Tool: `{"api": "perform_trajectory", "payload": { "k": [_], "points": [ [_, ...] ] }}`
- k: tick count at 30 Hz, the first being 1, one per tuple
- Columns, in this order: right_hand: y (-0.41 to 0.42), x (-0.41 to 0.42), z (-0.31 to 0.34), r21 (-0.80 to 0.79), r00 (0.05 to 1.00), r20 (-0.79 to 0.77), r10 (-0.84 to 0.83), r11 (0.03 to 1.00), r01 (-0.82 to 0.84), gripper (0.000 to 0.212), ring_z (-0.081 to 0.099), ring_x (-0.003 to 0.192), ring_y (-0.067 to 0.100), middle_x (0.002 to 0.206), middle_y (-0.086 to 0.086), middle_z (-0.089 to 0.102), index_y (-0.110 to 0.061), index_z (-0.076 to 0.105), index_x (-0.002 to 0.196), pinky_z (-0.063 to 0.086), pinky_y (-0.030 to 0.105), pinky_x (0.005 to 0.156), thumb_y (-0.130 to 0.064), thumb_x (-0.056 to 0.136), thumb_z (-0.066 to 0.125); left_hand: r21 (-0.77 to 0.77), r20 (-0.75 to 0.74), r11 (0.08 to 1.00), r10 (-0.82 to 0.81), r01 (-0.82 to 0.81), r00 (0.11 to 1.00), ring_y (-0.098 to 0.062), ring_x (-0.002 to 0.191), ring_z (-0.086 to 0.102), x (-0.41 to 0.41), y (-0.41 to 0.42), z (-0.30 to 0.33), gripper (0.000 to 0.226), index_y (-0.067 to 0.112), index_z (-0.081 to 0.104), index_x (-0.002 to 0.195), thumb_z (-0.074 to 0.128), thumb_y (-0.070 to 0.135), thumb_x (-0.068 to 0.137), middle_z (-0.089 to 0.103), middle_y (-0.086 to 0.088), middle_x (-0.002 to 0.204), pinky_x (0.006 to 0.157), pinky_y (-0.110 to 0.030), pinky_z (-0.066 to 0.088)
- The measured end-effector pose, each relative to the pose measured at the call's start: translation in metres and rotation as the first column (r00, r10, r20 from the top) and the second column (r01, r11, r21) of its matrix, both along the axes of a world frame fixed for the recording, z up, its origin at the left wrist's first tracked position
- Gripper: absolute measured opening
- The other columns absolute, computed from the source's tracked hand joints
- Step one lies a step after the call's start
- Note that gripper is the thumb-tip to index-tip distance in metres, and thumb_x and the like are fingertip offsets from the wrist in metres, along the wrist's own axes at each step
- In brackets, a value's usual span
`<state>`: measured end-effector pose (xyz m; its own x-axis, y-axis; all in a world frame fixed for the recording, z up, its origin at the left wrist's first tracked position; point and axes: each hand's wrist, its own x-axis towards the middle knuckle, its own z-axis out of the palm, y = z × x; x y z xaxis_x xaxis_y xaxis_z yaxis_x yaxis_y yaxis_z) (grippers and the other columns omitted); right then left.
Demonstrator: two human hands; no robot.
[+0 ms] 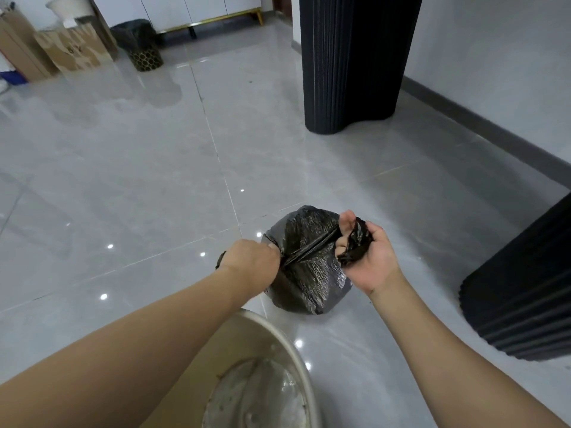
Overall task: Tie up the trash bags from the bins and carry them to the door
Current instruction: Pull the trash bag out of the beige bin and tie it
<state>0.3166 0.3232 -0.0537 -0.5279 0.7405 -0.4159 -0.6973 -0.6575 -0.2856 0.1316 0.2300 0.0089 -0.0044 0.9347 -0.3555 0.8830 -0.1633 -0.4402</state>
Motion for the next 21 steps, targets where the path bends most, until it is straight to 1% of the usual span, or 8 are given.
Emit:
{"api": "perform_trajectory", "payload": {
  "k": [3, 5, 7, 10, 13, 15, 18, 21],
  "points": [
    [-0.003, -0.005, 0.013, 0.048, 0.999, 0.017, 0.030, 0.998, -0.031, 0.032, 0.047, 0.049, 0.012, 0.106, 0.006, 0.072, -0.014, 0.068, 0.095, 0.041, 0.021, 0.045, -0.028, 0.096, 0.039, -0.076, 0.046, 0.994, -0.075, 0.078, 0.996, -0.026, 0.064, 0.050, 0.010, 0.001, 0.002, 0.017, 0.008, 0.051, 0.103, 0.035, 0.009, 0.097, 0.068, -0.006, 0.094, 0.051, -0.034, 0.040],
    [-0.006, -0.007, 0.021, 0.110, 0.993, 0.088, 0.084, 0.989, -0.094, 0.028, 0.059, 0.051, 0.014, 0.108, 0.009, 0.071, -0.010, 0.065, 0.100, 0.049, 0.021, 0.049, -0.021, 0.097, 0.039, -0.122, 0.168, 0.992, 0.008, 0.013, 0.986, -0.028, 0.069, 0.052, 0.014, 0.002, 0.009, 0.027, 0.012, 0.049, 0.095, 0.031, 0.032, 0.099, 0.064, -0.006, 0.087, 0.064, -0.036, 0.047],
    [-0.007, -0.008, 0.024, 0.177, 0.979, 0.162, 0.121, 0.973, -0.150, 0.026, 0.070, 0.068, 0.017, 0.115, 0.009, 0.069, -0.009, 0.060, 0.109, 0.056, 0.028, 0.063, -0.011, 0.096, 0.037, -0.194, 0.242, 0.977, 0.139, -0.093, 0.960, -0.030, 0.076, 0.053, 0.015, 0.002, 0.023, 0.035, 0.013, 0.049, 0.100, 0.031, 0.043, 0.095, 0.056, -0.006, 0.082, 0.069, -0.035, 0.043],
    [-0.005, -0.010, 0.018, 0.301, 0.933, 0.341, 0.115, 0.927, -0.224, 0.041, 0.065, 0.108, 0.029, 0.125, 0.011, 0.067, -0.008, 0.050, 0.130, 0.053, 0.043, 0.086, 0.004, 0.093, 0.036, -0.231, 0.325, 0.961, 0.224, -0.152, 0.919, -0.028, 0.083, 0.053, 0.010, 0.001, 0.051, 0.031, 0.017, 0.046, 0.111, 0.043, 0.038, 0.089, 0.051, -0.002, 0.086, 0.072, -0.034, 0.043],
    [-0.005, -0.012, 0.014, 0.381, 0.851, 0.517, 0.093, 0.865, -0.326, 0.055, 0.061, 0.118, 0.027, 0.121, 0.008, 0.070, -0.015, 0.041, 0.139, 0.051, 0.041, 0.092, 0.012, 0.091, 0.038, -0.135, 0.313, 0.976, 0.208, -0.173, 0.927, -0.027, 0.082, 0.051, 0.002, -0.004, 0.064, 0.018, 0.017, 0.040, 0.102, 0.045, 0.027, 0.089, 0.053, -0.001, 0.087, 0.068, -0.032, 0.040],
    [-0.005, -0.015, 0.012, 0.427, 0.742, 0.665, 0.088, 0.770, -0.474, 0.061, 0.060, 0.119, 0.022, 0.119, 0.001, 0.071, -0.023, 0.035, 0.141, 0.046, 0.039, 0.101, 0.010, 0.090, 0.043, -0.031, 0.213, 0.985, 0.173, -0.170, 0.962, -0.029, 0.080, 0.053, -0.005, -0.006, 0.065, 0.010, 0.017, 0.038, 0.095, 0.041, 0.026, 0.094, 0.058, -0.005, 0.092, 0.066, -0.032, 0.038],
    [-0.008, -0.020, 0.011, 0.363, 0.477, 0.878, 0.041, 0.594, -0.718, 0.054, 0.063, 0.107, 0.011, 0.110, -0.011, 0.072, -0.025, 0.041, 0.136, 0.045, 0.030, 0.098, -0.008, 0.088, 0.058, 0.045, 0.084, 0.990, 0.127, -0.131, 0.988, -0.026, 0.071, 0.050, -0.017, -0.006, 0.068, 0.016, 0.017, 0.044, 0.086, 0.038, 0.026, 0.098, 0.046, 0.002, 0.071, 0.063, -0.031, 0.037],
    [-0.013, -0.022, 0.012, 0.265, 0.319, 0.947, 0.031, 0.482, -0.835, 0.049, 0.063, 0.096, 0.010, 0.102, -0.009, 0.067, -0.026, 0.056, 0.126, 0.048, 0.030, 0.091, -0.032, 0.080, 0.069, -0.025, 0.191, 0.989, 0.145, -0.143, 0.971, -0.027, 0.075, 0.049, -0.025, -0.006, 0.069, 0.015, 0.016, 0.042, 0.088, 0.034, 0.023, 0.098, 0.041, 0.003, 0.070, 0.067, -0.032, 0.036]
  ]
}}
